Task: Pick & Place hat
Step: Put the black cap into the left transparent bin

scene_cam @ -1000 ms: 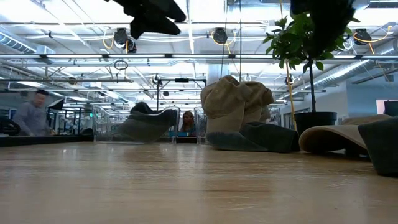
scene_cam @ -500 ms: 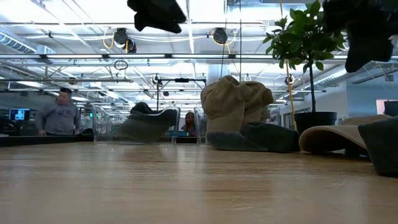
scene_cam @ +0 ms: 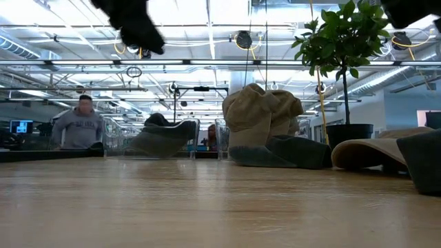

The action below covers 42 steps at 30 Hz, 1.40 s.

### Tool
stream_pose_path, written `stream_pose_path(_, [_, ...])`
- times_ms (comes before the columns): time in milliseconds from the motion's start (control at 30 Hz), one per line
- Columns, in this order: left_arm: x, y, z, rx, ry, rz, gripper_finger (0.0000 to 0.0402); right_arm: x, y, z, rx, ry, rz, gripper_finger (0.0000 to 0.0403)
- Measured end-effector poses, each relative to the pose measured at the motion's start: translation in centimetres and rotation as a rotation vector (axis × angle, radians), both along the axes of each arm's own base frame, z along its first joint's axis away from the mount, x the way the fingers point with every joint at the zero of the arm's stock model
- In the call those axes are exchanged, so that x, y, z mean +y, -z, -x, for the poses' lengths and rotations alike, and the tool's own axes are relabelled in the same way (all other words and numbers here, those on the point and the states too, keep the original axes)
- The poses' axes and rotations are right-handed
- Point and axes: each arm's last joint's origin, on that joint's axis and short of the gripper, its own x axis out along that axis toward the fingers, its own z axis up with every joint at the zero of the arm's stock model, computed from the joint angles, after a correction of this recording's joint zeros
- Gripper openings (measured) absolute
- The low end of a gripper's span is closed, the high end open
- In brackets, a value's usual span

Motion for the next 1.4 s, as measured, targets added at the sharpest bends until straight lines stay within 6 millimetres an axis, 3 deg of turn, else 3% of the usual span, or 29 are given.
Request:
stream_pose_path(267, [0.8,1.5,4.6,-0.045,-0.024,0.018,0.0186,1.0,1.3,-0.1,0.227,0.03,-0.041,0.0])
stream_pose_path(533, [0.8,2.5,6.2,-0.055,-0.012,0.06,0.0186,0.5,3.7,0.6,0.323,0.105,-0.044,0.0012])
stream_pose_path(800, [0.8,2.5,6.2,-0.063,-0.031,0.086,0.0186,0.2,5.8,1.3,0.405,0.089,-0.078,0.0107])
stream_pose_path(967, [0.8,2.4,6.1,-0.074,-0.037,0.094,0.0186,0.3,8.3,1.3,0.329,0.051,-0.133,0.0166])
stream_pose_path(1133, [0.7,2.1,5.9,-0.113,-0.036,0.098,0.0186,0.1,11.8,1.5,0.187,0.028,-0.256,0.0198])
stream_pose_path(1267, [0.8,2.0,5.8,-0.128,-0.042,0.104,0.0186,-0.5,13.8,2.3,0.164,0.089,-0.326,0.0183])
stream_pose_path(1400, [0.8,2.0,5.8,-0.136,-0.061,0.129,0.0186,-0.7,14.3,2.6,0.172,0.065,-0.31,0.0093])
